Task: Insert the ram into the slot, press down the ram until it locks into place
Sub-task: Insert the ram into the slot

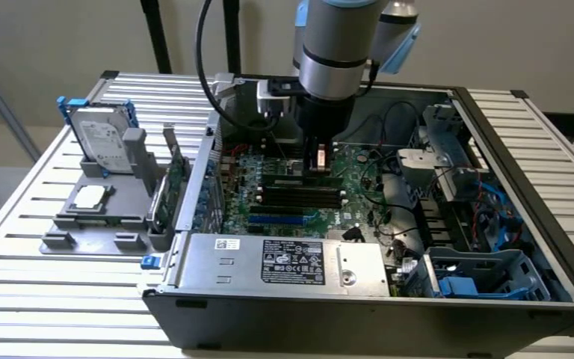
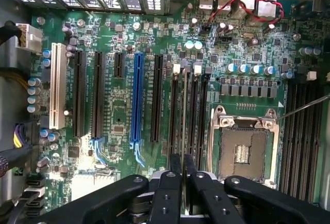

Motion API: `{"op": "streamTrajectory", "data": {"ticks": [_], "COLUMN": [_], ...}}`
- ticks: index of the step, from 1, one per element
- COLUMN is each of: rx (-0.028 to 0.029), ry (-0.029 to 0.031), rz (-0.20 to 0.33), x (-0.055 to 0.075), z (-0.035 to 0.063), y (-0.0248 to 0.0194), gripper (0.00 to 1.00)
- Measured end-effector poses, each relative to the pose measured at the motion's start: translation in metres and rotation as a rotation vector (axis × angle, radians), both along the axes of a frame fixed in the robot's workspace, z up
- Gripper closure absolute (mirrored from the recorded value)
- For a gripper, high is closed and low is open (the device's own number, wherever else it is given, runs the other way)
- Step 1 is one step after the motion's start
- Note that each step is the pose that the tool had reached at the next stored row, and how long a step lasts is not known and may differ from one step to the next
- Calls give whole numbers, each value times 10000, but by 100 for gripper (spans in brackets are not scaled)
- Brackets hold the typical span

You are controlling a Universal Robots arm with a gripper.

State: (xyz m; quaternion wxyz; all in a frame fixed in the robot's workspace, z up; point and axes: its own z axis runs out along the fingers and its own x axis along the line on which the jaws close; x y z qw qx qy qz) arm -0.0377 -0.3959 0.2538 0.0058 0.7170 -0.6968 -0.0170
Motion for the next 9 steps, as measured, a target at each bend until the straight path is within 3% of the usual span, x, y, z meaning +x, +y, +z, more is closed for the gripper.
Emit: {"op": "streamTrajectory", "data": {"ticks": [9], "rx": [-14], "ry": [-19], "rz": [0], "x": [0], "z": [-63], "y": [-1], "gripper": [87]}}
